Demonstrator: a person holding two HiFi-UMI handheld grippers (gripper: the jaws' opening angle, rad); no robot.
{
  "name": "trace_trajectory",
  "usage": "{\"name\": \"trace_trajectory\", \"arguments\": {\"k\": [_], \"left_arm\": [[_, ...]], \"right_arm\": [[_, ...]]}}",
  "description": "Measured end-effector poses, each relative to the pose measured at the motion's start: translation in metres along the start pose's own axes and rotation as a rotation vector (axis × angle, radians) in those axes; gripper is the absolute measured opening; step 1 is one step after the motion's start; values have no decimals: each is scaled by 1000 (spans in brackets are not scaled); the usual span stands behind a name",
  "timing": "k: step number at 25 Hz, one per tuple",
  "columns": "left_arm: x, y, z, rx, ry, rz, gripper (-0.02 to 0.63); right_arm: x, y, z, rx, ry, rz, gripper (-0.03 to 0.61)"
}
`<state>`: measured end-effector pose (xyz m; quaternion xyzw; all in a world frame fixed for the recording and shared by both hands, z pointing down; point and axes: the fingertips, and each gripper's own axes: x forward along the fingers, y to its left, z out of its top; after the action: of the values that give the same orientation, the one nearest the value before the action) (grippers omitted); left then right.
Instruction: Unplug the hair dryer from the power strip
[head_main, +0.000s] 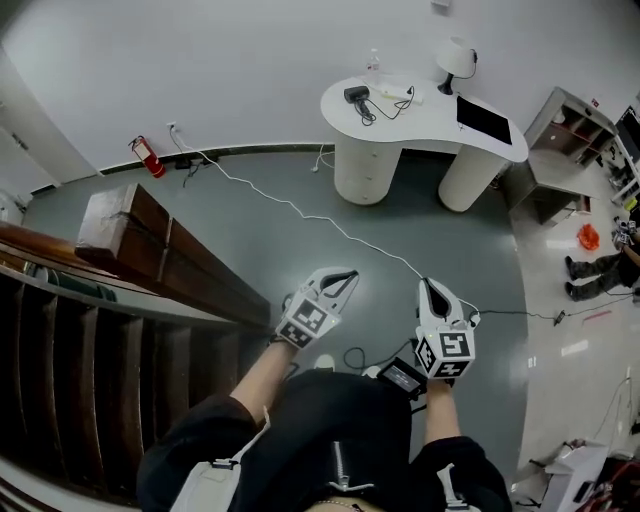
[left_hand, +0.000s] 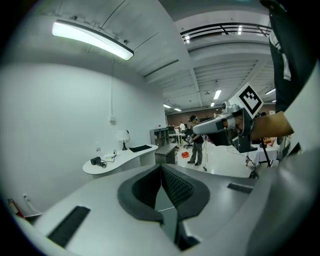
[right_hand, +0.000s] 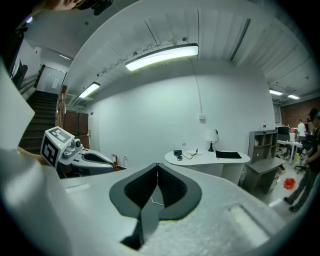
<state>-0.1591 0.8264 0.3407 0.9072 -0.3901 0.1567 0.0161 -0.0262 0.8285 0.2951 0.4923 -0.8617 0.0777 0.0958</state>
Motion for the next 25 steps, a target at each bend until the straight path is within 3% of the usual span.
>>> {"name": "trace_trajectory", "arguments": {"k": [13,25], "left_arm": [[-14,36,-25,-23,16,-21,11],[43,82,-32,-39,66,-11,11]], "right_arm": [[36,26,1,9,12,-15,5],[110,-10,2,23,28,32,5]]}}
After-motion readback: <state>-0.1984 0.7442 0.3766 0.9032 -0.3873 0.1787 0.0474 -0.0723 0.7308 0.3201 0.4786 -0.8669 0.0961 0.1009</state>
